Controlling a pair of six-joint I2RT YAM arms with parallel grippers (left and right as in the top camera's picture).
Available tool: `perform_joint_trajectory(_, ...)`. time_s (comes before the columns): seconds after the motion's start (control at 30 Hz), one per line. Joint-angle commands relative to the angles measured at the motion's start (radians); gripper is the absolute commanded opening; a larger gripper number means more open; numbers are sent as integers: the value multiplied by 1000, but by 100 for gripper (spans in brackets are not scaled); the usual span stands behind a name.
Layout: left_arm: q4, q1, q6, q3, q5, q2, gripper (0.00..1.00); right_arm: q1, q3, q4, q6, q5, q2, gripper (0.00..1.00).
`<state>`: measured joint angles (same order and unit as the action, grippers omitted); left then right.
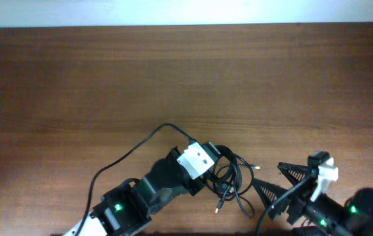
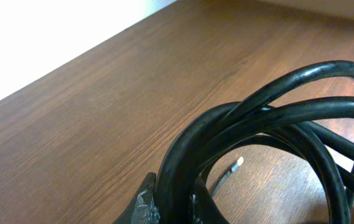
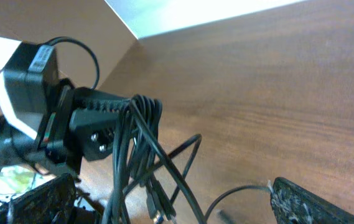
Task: Untangle cables
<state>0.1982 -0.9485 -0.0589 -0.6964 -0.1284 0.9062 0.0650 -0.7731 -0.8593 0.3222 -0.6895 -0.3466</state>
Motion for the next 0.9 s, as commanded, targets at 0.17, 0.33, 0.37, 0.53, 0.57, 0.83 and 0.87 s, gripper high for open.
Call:
perform_joint_trajectory(0.17,-16,-52,-3,-29,-213,124,0,-6,-11,-15,-75,15,-144,99)
perform_joint_trajectory(0.33,-69,-52,-3,-29,-279,144,0,-6,-11,-30,-134,81,-224,99)
perform_joint_trajectory(0.37,-79,-52,-4,-31,-294,144,0,-6,-11,-30,-136,81,-246,99)
perform_joint_trajectory(0.53,-85,-52,-95,-49,-299,144,0,-2,-11,-31,-150,72,-346,99)
perform_joint_trajectory(0.57,-84,-52,-108,-49,-300,144,0,7,-11,-30,-167,53,-363,99)
perform_joint_trajectory(0.83,-71,-55,-127,-49,-367,207,0,152,-11,7,-177,102,-386,98)
perform_joint_trajectory(0.87,-74,-61,-127,-49,-367,206,0,173,-11,7,-177,134,-386,98)
